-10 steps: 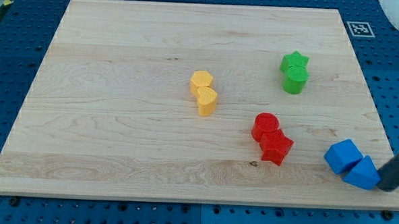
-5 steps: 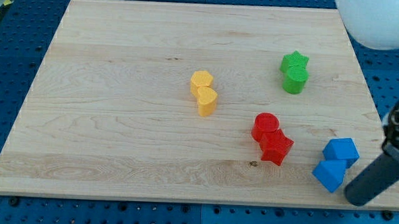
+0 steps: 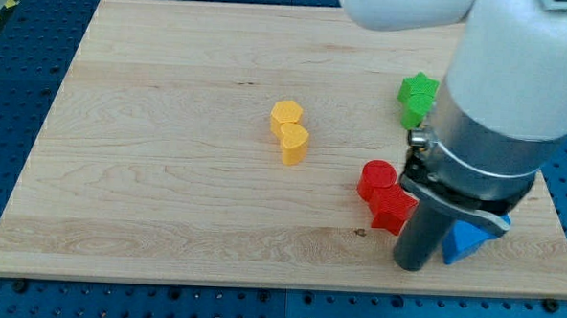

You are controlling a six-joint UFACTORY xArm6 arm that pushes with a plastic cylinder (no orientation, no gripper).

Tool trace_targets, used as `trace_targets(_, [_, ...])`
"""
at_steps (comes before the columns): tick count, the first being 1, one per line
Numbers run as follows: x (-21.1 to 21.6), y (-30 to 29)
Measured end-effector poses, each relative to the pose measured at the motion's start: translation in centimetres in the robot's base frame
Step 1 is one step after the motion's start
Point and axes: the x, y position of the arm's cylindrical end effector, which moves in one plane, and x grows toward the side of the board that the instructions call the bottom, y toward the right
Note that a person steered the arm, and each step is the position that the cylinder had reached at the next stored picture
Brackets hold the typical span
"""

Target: Place the blue triangle below the blue cube

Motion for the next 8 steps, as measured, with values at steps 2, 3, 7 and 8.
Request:
trace_targets(2, [0.1,3.9])
trace_targets(3, [0.1,4.6])
trace_targets(7, [0.1,5.1])
trace_targets(8, [0.0,5.6])
